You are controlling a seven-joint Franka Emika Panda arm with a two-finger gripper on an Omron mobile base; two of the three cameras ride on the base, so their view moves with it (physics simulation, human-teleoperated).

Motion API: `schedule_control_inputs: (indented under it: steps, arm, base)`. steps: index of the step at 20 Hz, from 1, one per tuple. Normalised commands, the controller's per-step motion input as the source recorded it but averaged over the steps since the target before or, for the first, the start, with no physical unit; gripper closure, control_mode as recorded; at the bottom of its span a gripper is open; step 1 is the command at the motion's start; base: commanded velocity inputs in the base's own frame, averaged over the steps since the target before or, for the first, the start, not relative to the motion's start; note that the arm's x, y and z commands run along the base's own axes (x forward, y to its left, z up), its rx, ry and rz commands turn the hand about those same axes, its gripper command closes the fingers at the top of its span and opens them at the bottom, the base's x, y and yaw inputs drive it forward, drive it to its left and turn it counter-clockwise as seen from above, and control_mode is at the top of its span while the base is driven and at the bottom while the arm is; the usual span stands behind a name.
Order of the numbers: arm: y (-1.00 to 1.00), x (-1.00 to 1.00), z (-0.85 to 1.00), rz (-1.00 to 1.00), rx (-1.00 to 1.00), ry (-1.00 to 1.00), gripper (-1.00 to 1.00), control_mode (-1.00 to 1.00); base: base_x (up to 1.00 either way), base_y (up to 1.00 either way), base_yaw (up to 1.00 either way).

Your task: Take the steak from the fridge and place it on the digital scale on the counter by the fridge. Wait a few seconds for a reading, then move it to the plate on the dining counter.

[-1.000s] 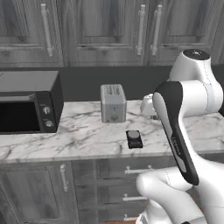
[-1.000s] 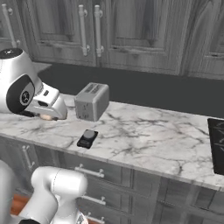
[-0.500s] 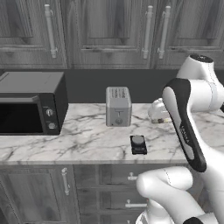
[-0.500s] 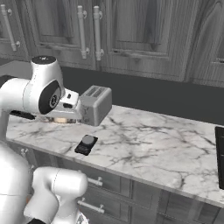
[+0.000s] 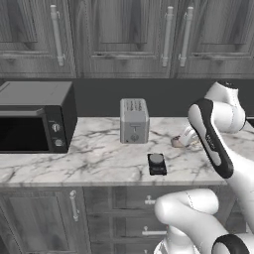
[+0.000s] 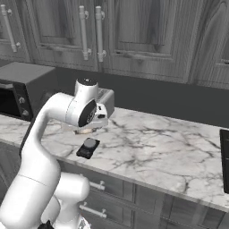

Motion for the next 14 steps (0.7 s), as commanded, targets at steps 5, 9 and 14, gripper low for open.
schedule_control_inputs:
  steps: [5, 9, 14]
  arm:
    - [-0.02, 0.75, -0.74, 0.28, 0.0, 0.0, 1.0, -1.0]
    - [0.0, 0.69, -0.57, 0.19, 0.04, 0.0, 1.0, -1.0]
    - [0.0, 0.63, -0.45, 0.11, 0.05, 0.0, 1.0, -1.0]
  base:
    - [0.0, 0.0, 0.0]
    - [0.0, 0.0, 0.0]
    - [0.0, 0.0, 0.0]
